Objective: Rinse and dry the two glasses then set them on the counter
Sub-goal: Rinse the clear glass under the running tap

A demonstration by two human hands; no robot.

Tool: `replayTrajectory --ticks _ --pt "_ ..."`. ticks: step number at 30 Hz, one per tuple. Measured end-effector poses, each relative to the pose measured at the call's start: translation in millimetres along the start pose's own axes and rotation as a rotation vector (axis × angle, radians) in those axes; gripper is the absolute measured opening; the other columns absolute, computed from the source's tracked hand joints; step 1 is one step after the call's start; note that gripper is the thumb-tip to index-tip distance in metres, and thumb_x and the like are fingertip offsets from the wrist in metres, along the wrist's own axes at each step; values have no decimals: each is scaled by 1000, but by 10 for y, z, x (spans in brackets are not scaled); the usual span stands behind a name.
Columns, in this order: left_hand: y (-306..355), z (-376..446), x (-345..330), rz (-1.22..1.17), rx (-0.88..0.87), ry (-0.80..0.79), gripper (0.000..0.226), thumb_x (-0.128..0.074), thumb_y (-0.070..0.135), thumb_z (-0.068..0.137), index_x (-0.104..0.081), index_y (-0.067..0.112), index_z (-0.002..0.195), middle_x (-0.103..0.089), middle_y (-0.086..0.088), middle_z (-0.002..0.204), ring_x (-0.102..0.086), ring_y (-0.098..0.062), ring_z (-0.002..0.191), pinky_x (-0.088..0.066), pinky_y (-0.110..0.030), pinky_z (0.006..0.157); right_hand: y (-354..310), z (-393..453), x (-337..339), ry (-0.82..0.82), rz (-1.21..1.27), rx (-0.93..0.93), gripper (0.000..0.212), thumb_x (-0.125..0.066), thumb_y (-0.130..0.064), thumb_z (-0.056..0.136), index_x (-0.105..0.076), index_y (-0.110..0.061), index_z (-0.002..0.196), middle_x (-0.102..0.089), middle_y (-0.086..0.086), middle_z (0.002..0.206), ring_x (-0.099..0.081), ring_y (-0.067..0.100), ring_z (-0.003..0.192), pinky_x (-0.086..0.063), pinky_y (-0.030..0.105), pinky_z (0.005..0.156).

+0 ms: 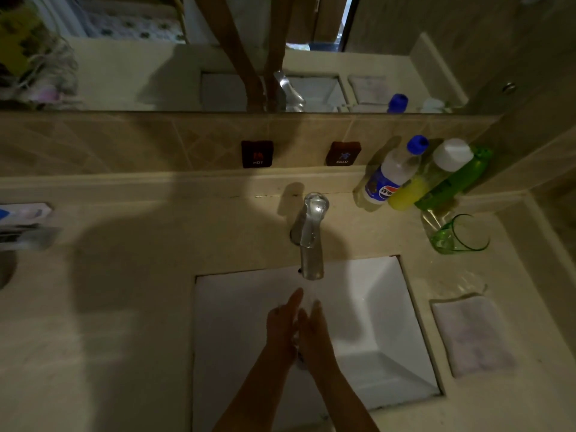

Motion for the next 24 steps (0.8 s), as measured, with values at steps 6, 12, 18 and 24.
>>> replayTrajectory --ticks 6,12,18,24 --pt "-5 -145 -105 -69 61 -166 61 -70 41 90 -65 -12 118 -69 -24 88 -58 -20 41 -44 -22 40 -48 207 138 15 301 -136 45 -43 -44 99 -63 -4 99 -66 8 75 -63 25 66 -47 24 50" --pt "-51 -171 -170 -135 80 -384 68 -63 62 85 -69 4 119 -55 -10 82 -44 -16 43 -32 -25 51 -205 281 292 -9 134 -150 56 -31 -45 103 -62 0 113 -68 17 104 -66 32 94 -54 40 85" --pt "-43 93 18 16 -15 49 109 -87 80 35 -68 0 107 -64 -15 93 -63 -20 61 -51 -28 48 -168 45 94 -11 -27 80 52 -39 -37 103 -24 -24 151 -48 1 134 -61 16 103 -51 11 71" --pt "-65 -14 -92 -10 -31 -11 59 -71 57 85 -76 5 112 -76 -18 112 -73 -33 105 -56 -49 100 -47 -122 93 98 -125 238 58 -31 -43 102 -14 -27 155 -15 -2 163 -24 20 148 -29 43 119"
Point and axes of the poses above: each hand's wrist, its own z-axis towards the middle knuckle, its own x-axis out of the back of the hand, y = z × x, the point moved 5 cm from there along z, towards the middle knuckle
